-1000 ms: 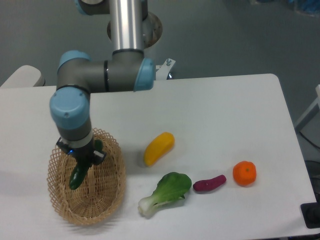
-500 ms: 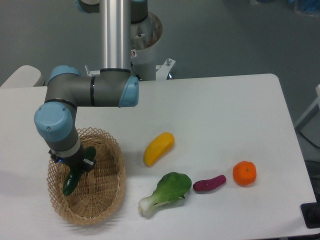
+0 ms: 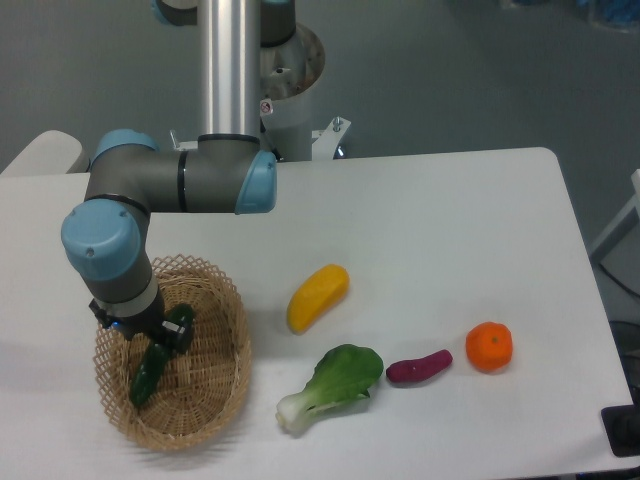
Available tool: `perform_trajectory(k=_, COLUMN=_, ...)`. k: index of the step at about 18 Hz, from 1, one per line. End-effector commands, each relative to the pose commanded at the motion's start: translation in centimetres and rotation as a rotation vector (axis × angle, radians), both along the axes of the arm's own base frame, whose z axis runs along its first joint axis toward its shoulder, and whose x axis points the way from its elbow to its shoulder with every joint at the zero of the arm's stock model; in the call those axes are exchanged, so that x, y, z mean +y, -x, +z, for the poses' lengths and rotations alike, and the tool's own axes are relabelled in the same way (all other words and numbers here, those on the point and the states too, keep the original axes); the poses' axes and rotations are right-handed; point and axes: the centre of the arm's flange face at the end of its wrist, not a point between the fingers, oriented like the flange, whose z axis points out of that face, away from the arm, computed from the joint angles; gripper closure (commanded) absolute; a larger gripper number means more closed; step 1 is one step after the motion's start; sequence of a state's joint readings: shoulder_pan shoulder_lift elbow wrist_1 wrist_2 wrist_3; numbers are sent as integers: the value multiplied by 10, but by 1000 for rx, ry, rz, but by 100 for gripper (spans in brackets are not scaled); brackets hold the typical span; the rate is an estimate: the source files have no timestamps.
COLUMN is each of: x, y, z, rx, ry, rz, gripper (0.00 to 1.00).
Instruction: Place the cucumber in the basket
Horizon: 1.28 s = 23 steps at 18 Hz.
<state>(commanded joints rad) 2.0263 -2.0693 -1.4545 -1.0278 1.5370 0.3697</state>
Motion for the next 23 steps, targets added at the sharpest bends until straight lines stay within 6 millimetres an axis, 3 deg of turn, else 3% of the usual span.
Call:
perform_trajectory(k=5, x=-13, y=78, z=47, rx=43, ry=-69, rz=75, gripper=0)
perform_trajectory(k=9, x=-37, y=125, z=70, rx=103, ry=-79, rz=-21, gripper=0)
perform_trajectory(k=12, x=-65, y=170, z=85, rx=190, ry=-39, rz=-95, gripper=0)
perform_trajectory(k=17, x=-112, y=222, z=100, rx=240, ry=41, rz=-322, gripper=0)
perform_trajectory(k=23, x=-185, y=285, z=117, rx=243, ry=124, rz=-574, gripper=0)
